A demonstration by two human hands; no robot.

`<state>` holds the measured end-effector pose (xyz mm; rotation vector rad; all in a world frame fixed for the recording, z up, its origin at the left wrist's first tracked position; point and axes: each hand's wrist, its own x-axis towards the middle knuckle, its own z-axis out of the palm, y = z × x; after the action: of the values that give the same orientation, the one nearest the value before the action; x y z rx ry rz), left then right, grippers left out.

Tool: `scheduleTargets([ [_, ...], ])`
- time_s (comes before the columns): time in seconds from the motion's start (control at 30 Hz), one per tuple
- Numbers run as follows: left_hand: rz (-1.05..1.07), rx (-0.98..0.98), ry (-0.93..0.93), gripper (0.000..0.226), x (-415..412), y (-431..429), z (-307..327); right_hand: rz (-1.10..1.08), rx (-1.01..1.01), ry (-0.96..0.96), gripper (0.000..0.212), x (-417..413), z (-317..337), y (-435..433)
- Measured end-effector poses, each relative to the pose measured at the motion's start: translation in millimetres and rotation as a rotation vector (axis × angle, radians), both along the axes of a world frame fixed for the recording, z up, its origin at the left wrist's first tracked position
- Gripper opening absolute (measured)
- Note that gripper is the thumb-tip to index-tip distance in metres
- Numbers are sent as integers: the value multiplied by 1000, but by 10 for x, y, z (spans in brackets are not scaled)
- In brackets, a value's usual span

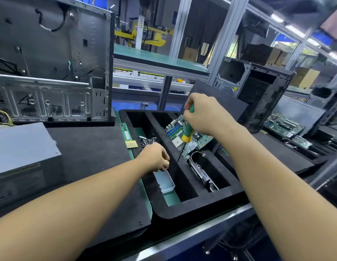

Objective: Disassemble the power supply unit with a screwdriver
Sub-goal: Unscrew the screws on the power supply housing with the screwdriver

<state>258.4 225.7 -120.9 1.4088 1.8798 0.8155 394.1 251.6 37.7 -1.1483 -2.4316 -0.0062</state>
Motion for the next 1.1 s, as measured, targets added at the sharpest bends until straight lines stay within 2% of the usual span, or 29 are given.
scheduleTargets([
  [0.07, -14, 4, 41, 11, 9, -11, 22, 4, 3, -2, 7, -20, 3, -13],
  [0.17, -30, 13, 209, 29, -20, -72, 98, 9, 4, -6, 9, -65, 12, -47],
  [0.3, -26, 27, 206, 42, -150, -220, 205, 45, 3, 13, 9, -189, 4, -142],
  [0.43, -29, 112, 369, 38, -467, -436, 393, 107, -1, 94, 13, -424, 8, -308],
  [0.53, -157, 26, 602, 32, -824, -667, 619, 201, 16, 186, 17, -665, 47, -459],
  [0.63, -294, -179, 784, 28, -1245, -932, 851, 294, -19, 274, 18, -923, 84, -626],
  [0.7, -325, -352, 808, 46, -1560, -1134, 956, 362, -37, 306, 19, -1102, 96, -764],
  [0.8, -207, -593, 836, 97, -2007, -1531, 1098, 454, -53, 325, 21, -1370, 96, -987],
  [0.87, -138, -670, 837, 121, -2244, -1764, 1102, 506, -71, 330, 21, -1532, 100, -1121],
  [0.97, -89, -649, 767, 120, -2386, -1945, 928, 554, -90, 344, 20, -1728, 101, -1274],
  [1.1, -25, -570, 782, 114, -2383, -1982, 769, 581, -65, 349, 18, -1905, 66, -1403],
])
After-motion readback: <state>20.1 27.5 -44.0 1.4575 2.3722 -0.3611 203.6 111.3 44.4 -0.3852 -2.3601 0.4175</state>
